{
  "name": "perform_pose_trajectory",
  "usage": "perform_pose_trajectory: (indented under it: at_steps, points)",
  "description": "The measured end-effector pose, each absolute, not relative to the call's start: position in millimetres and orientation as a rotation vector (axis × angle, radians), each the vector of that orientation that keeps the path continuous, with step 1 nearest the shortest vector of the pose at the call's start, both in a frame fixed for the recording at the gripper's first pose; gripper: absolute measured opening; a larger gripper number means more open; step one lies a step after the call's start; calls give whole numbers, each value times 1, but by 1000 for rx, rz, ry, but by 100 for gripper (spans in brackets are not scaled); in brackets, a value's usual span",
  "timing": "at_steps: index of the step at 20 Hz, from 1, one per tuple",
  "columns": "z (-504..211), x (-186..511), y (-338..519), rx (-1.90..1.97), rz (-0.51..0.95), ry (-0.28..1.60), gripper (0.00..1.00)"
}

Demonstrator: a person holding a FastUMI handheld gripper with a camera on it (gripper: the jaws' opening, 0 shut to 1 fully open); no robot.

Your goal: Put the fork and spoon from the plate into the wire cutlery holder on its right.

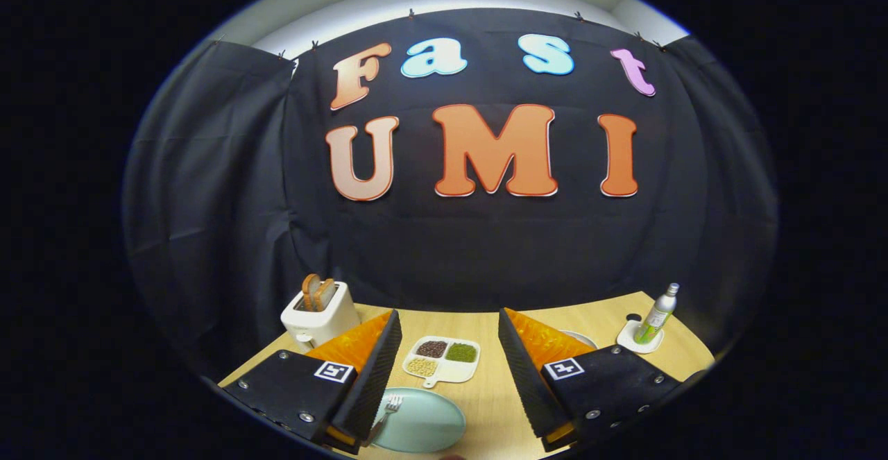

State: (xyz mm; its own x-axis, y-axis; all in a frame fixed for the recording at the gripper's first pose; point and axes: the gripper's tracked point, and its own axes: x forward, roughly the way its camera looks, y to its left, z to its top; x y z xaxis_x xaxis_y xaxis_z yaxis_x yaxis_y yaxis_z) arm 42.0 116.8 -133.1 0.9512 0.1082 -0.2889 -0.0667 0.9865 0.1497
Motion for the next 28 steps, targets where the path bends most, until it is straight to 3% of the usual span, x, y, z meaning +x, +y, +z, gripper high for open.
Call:
perform_pose_trajectory:
  at_steps: [3,12,24,28]
  points:
    - [-162,44,142,116,108,402,84]
    - [-299,-5,206,148,209,989,85]
    - [-394,-48,247,97,214,1421,84]
    - [-412,-56,252,109,177,1510,74]
